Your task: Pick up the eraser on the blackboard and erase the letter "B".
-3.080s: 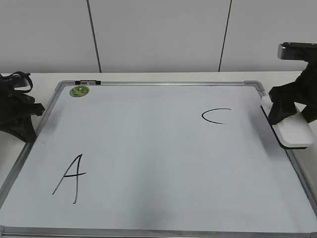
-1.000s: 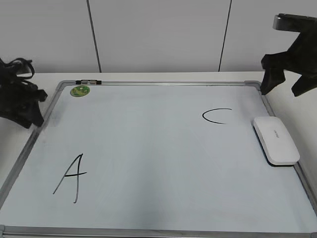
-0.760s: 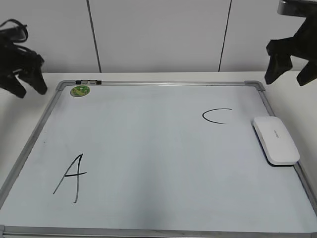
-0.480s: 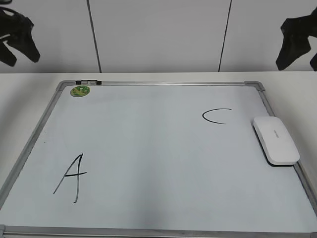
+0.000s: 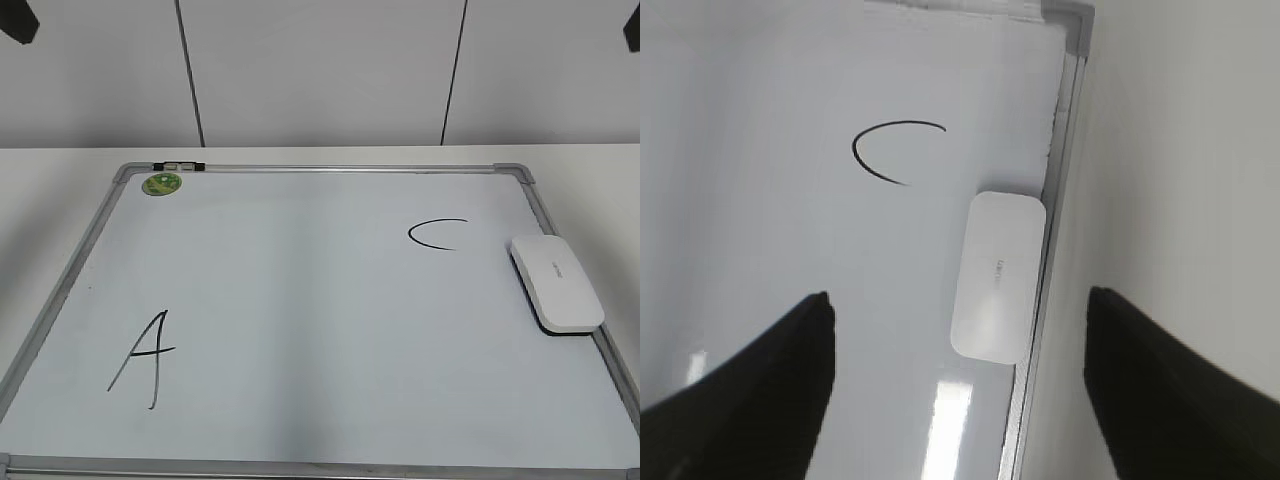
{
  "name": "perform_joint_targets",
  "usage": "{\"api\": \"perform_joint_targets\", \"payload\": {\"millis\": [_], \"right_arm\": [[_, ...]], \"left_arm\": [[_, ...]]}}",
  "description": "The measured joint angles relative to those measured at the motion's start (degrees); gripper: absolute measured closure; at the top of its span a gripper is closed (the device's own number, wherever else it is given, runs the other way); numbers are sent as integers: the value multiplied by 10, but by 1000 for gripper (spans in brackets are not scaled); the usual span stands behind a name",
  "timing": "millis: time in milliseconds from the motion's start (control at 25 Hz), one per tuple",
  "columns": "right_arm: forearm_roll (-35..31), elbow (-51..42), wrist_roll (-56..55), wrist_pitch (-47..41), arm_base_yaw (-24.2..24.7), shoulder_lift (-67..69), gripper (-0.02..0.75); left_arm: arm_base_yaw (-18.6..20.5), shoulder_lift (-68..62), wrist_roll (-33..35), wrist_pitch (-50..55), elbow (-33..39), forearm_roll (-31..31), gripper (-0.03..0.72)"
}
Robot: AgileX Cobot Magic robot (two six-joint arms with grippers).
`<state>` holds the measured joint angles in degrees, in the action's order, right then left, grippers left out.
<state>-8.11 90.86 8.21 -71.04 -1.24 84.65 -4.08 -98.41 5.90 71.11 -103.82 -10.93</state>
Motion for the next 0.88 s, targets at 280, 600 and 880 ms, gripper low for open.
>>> {"api": "perform_joint_targets", "payload": {"millis": [280, 600, 880], "right_arm": [[0, -24, 4, -8, 0, -102, 143], [1, -112, 4, -11, 0, -234, 144], [1, -230, 5, -12, 0, -357, 144]], "left_arm": [[-14, 151, -2, 4, 106, 33, 209], [-14, 303, -3, 4, 247, 38, 209], [-14, 434, -3, 6, 384, 39, 209]]}}
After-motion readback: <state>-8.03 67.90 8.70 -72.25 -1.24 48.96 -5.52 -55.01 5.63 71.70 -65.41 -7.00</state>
